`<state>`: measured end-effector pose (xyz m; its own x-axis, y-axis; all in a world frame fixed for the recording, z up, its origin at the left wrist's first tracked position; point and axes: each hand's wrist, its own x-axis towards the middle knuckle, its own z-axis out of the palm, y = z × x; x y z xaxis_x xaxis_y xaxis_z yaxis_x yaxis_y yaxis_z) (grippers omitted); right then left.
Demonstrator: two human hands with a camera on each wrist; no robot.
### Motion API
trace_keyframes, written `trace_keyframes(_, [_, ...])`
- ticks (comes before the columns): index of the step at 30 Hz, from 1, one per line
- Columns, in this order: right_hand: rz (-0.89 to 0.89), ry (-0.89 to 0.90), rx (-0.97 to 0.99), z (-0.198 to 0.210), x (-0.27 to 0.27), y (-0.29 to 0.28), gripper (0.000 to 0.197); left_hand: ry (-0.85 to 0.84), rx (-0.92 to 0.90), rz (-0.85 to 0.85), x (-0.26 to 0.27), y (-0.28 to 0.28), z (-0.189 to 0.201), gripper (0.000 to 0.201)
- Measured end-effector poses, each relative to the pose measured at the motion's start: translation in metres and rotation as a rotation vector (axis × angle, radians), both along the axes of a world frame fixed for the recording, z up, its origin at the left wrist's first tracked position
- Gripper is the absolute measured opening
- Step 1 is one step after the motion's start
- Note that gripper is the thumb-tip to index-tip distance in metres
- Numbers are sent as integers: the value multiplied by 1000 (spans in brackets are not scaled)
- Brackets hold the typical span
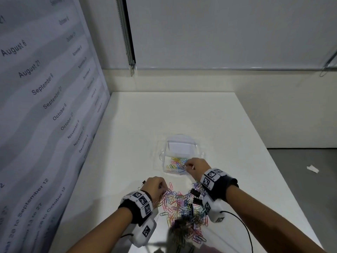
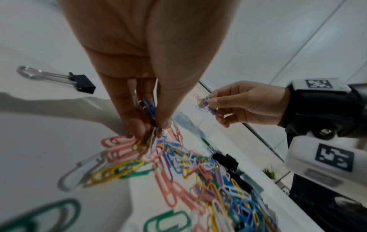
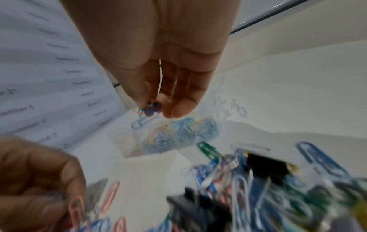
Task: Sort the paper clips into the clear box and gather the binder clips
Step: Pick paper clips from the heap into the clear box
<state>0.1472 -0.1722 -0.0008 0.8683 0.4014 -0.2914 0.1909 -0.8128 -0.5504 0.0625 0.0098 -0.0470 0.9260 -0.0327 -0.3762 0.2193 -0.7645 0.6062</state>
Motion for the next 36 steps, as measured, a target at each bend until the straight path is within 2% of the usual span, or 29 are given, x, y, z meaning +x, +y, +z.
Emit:
trace_keyframes(3, [-64,-33,29,5,14,2,26,49,-51,59,9,3,5,13])
trace_keyframes(7, [-112,-32,39,5,17,2,27,50,-169,127,21,5,13,33])
trace_keyframes(11, [-52,26,-47,-4,7,0,25,28,-319,247,33,2,21,22])
trace_keyframes(14, [17,6,-132,-7,-2,1,24,52,-461,297,42,-4,26,24])
trace_keyframes(19, [20,-24,-100,-10,-13,0,30,97,-713,479,53,-18,28,18])
trace_keyframes(21, [38,-24,-75,-10,-17,-2,30,119,-803,524,53,-23,28,22])
trace_keyframes(25, [66,-54,-17,-15,-25,-6,27,142,-853,507,48,-26,30,33])
trace_keyframes(28, [97,-66,0,-20,-31,-7,25,114,-792,439,44,-21,32,37])
trace_keyframes(33, [236,-21,-50,-21,-40,0,22,-6,-669,334,31,-9,36,26])
trace_keyframes(34, [283,1,-94,-21,-41,2,24,-13,-618,294,27,-6,36,26])
trace_keyframes(36, [366,32,-197,-25,-43,6,44,-5,-468,176,18,3,32,23])
